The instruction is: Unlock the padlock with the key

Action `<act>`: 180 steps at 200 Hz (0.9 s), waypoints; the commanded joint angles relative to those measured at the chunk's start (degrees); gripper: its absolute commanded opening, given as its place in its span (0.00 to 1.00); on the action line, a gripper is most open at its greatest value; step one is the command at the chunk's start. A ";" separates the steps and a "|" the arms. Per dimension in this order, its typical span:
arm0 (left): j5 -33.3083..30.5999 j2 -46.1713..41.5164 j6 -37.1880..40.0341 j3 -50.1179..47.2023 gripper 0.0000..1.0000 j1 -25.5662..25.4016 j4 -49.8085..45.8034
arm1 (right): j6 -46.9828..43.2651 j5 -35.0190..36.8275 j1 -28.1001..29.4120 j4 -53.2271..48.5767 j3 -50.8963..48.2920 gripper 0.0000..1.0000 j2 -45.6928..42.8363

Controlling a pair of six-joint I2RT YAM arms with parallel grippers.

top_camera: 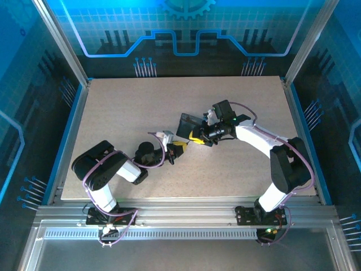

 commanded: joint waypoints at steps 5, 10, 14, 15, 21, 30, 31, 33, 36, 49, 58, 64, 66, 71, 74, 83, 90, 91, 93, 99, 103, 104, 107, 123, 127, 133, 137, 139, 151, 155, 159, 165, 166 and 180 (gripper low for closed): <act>-0.02 -0.78 1.44 1.37 0.00 0.40 2.25 | -1.12 -2.85 -0.50 -0.06 1.69 0.00 0.60; 0.14 -0.90 1.44 1.35 0.00 0.39 2.25 | -1.11 -2.85 -0.53 -0.02 1.69 0.00 0.68; 0.19 -0.98 1.42 1.33 0.00 0.41 2.25 | -1.11 -2.86 -0.50 0.05 1.69 0.00 0.75; 0.20 -0.99 1.41 1.35 0.00 0.41 2.25 | -1.12 -2.86 -0.50 0.06 1.69 0.00 0.76; 0.20 -1.09 1.43 1.29 0.00 0.42 2.25 | -1.08 -2.91 -0.50 0.07 1.75 0.00 0.85; 0.14 -1.13 1.43 1.28 0.00 0.37 2.25 | -1.11 -3.03 -0.50 0.16 1.82 0.00 1.01; 0.13 -1.11 1.41 1.28 0.00 0.39 2.25 | -1.12 -3.03 -0.45 0.16 1.84 0.00 1.03; 0.12 -1.09 1.45 1.29 0.00 0.39 2.25 | -1.13 -3.08 -0.42 0.21 1.86 0.00 1.03; 0.12 -1.09 1.43 1.29 0.00 0.37 2.25 | -1.09 -3.09 -0.39 0.24 1.86 0.00 1.04; 0.02 -0.89 1.35 1.39 0.00 0.35 2.25 | -1.08 -3.24 -0.24 0.29 1.86 0.00 1.12; 0.07 -0.56 1.15 1.68 0.00 0.38 2.25 | -1.04 -3.42 -0.23 0.34 1.86 0.00 1.04; 0.24 -0.16 1.05 1.91 0.00 0.37 2.25 | -0.99 -3.50 -0.16 0.42 1.86 0.00 1.04; 0.28 0.00 0.98 1.97 0.00 0.41 2.23 | -1.03 -3.59 -0.17 0.42 1.86 0.00 1.04; 0.45 0.25 0.81 2.25 0.00 0.38 2.25 | -0.91 -3.63 -0.07 0.47 1.87 0.00 1.03; 0.59 0.50 0.69 2.39 0.00 0.40 2.25 | -0.91 -3.70 -0.06 0.53 1.86 0.00 1.04; 1.11 1.10 0.22 2.85 0.00 0.37 2.25 | -0.85 -3.71 0.04 0.51 1.86 0.00 0.95; 1.41 1.48 -0.15 3.17 0.00 0.41 2.25 | -0.87 -3.80 0.06 0.59 1.91 0.00 0.95; 1.47 1.47 -0.26 3.20 0.00 0.37 2.25 | -0.82 -3.81 0.09 0.60 1.88 0.00 0.95; 1.51 1.60 -0.33 3.28 0.00 0.41 2.25 | -0.83 -3.86 0.11 0.60 1.93 0.00 0.90; 1.81 1.85 -0.45 3.64 0.00 0.35 2.25 | -0.86 -3.90 0.16 0.64 1.95 0.00 0.95; 1.91 1.94 -0.63 3.81 0.00 0.39 2.25 | -0.72 -3.99 0.16 0.73 1.91 0.00 0.95; 1.94 1.97 -0.67 3.78 0.00 0.40 2.25 | -0.75 -3.95 0.18 0.75 1.88 0.00 0.95; 1.96 2.05 -0.70 3.89 0.00 0.31 2.25 | -0.71 -4.07 0.19 0.84 1.87 0.00 0.95; 2.01 2.39 -1.05 4.14 0.00 0.33 2.25 | -0.42 -4.39 0.28 1.26 1.78 0.00 0.95; 2.11 2.54 -1.06 4.23 0.00 0.38 2.25 | -0.43 -4.48 0.38 1.37 1.83 0.00 0.95; 2.29 2.67 -1.06 4.27 0.00 0.33 2.25 | -0.42 -4.60 0.38 1.39 1.83 0.00 1.04; 2.43 2.63 -1.19 4.35 0.00 0.40 2.25 | -0.51 -4.62 0.38 1.39 1.86 0.00 1.04; 2.54 2.74 -1.16 4.40 0.00 0.37 2.25 | -0.51 -4.64 0.38 1.37 1.86 0.00 0.99; 3.18 2.70 -1.29 4.45 0.00 0.34 2.25 | -0.60 -4.38 0.39 1.24 1.78 0.00 1.04; 3.27 2.70 -1.33 4.46 0.00 0.28 2.32 | -0.60 -4.36 0.24 1.20 1.80 0.00 1.04; 3.35 2.62 -1.36 4.38 0.00 0.34 2.33 | -0.66 -4.34 0.25 1.21 1.78 0.00 1.04; 3.56 2.61 -1.41 4.36 0.00 0.29 2.25 | -0.60 -4.40 0.21 1.28 1.78 0.00 1.04; 3.55 2.61 -1.41 4.36 0.00 0.27 2.29 | -0.60 -4.42 0.21 1.29 1.78 0.00 1.04; 4.10 2.50 -1.39 4.19 0.00 0.28 2.33 | -0.59 -4.31 0.20 1.39 1.86 0.00 1.04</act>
